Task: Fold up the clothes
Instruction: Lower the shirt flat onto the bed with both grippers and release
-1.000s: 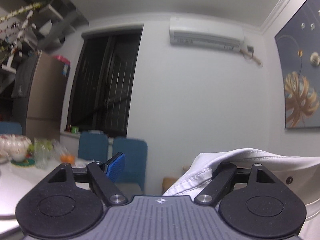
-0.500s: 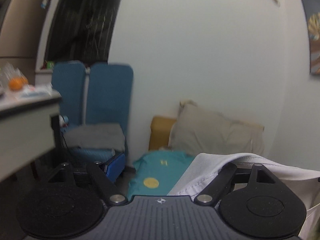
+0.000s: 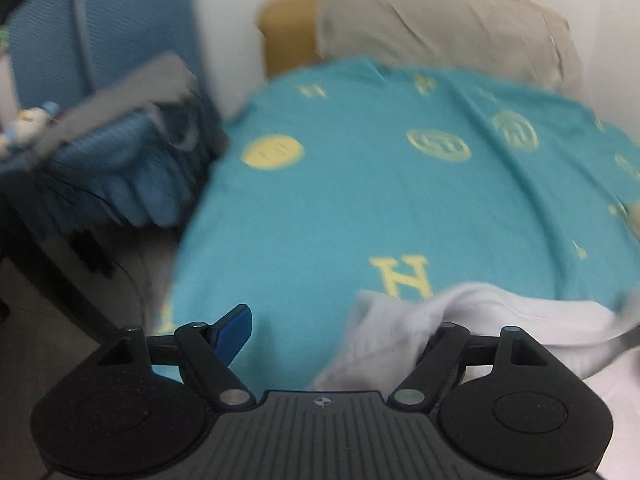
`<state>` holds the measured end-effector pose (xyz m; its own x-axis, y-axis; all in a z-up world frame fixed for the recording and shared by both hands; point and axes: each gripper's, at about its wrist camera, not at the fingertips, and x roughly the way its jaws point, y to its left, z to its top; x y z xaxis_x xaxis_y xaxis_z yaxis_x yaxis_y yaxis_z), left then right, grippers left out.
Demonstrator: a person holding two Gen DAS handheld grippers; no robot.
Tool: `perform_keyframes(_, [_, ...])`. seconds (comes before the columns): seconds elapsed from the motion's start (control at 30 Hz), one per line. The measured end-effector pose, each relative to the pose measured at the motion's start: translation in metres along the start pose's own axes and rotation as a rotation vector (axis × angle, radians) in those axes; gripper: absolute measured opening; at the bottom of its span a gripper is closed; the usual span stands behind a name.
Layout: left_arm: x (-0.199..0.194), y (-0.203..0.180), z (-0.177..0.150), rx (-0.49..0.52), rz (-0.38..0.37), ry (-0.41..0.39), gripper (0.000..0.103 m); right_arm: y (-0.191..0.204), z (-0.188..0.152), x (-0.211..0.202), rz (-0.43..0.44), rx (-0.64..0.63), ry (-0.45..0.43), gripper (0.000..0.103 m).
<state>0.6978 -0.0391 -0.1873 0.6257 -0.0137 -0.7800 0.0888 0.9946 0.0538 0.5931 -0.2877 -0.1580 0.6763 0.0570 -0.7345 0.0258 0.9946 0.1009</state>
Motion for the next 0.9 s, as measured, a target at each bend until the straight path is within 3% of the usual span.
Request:
perform_keyframes(0.1, [-0.017, 0.007, 0.013, -0.069, -0.132, 0.058, 0.088, 0.008, 0.006, -0.008, 0.099, 0.075, -0.054, 0.072])
perform_keyframes(0.17, [-0.039, 0.016, 0.019, -0.115, -0.232, 0.050, 0.097, 0.011, 0.009, -0.020, 0.151, 0.149, -0.086, 0.072])
perform_keyframes(0.3, [-0.092, 0.029, 0.011, -0.124, -0.218, -0.060, 0.102, 0.016, 0.000, -0.070, 0.146, 0.190, -0.174, 0.072])
perform_keyframes(0.47, [-0.178, 0.037, -0.029, -0.082, -0.187, -0.180, 0.102, 0.023, -0.033, -0.145, 0.119, 0.162, -0.231, 0.072])
perform_keyframes(0.63, [-0.273, 0.039, -0.081, -0.042, -0.172, -0.275, 0.101, 0.027, -0.077, -0.230, 0.108, 0.156, -0.281, 0.072])
perform_keyframes(0.9, [-0.435, 0.023, -0.188, 0.038, -0.157, -0.395, 0.101, 0.034, -0.177, -0.349, 0.099, 0.189, -0.303, 0.072])
